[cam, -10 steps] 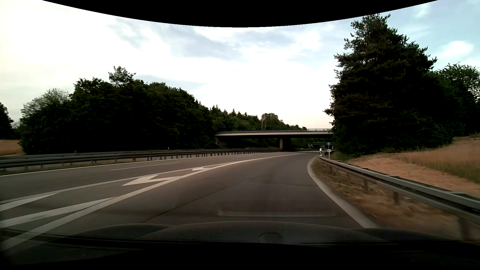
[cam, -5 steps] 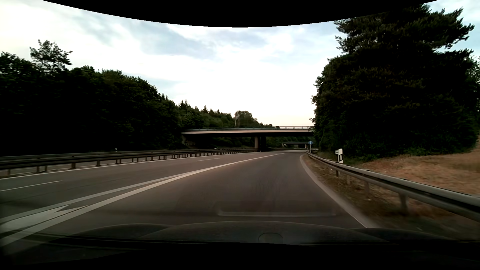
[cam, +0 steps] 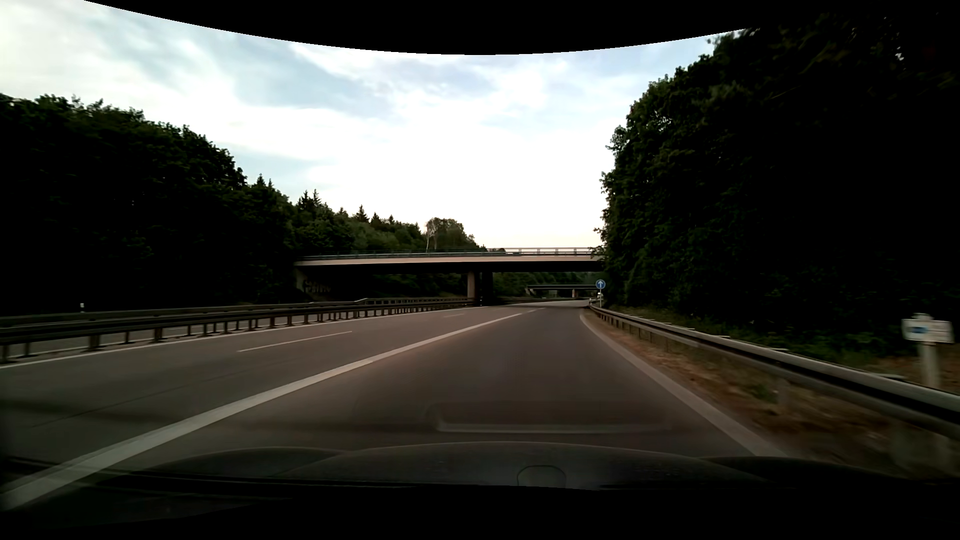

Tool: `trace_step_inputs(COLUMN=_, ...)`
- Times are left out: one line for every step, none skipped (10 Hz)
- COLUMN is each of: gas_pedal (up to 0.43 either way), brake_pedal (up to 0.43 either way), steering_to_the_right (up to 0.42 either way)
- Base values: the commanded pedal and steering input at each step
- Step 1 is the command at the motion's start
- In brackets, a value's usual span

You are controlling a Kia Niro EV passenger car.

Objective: Follow the waypoints while adhering to traffic rules and regulations

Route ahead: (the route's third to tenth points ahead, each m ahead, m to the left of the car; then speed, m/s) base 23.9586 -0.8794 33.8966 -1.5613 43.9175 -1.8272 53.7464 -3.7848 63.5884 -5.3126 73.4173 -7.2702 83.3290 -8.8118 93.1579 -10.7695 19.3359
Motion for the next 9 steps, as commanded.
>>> trace_step_inputs(gas_pedal=0.512, brake_pedal=0.006, steering_to_the_right=0.047)
trace_step_inputs(gas_pedal=0.539, brake_pedal=0.006, steering_to_the_right=0.038)
trace_step_inputs(gas_pedal=0.571, brake_pedal=0.006, steering_to_the_right=0.029)
trace_step_inputs(gas_pedal=0.61, brake_pedal=0.006, steering_to_the_right=0.028)
trace_step_inputs(gas_pedal=0.63, brake_pedal=0.006, steering_to_the_right=0.027)
trace_step_inputs(gas_pedal=0.661, brake_pedal=0.006, steering_to_the_right=0.025)
trace_step_inputs(gas_pedal=0.701, brake_pedal=0.006, steering_to_the_right=0.02)
trace_step_inputs(gas_pedal=0.713, brake_pedal=0.006, steering_to_the_right=0.018)
trace_step_inputs(gas_pedal=0.713, brake_pedal=0.006, steering_to_the_right=0.016)
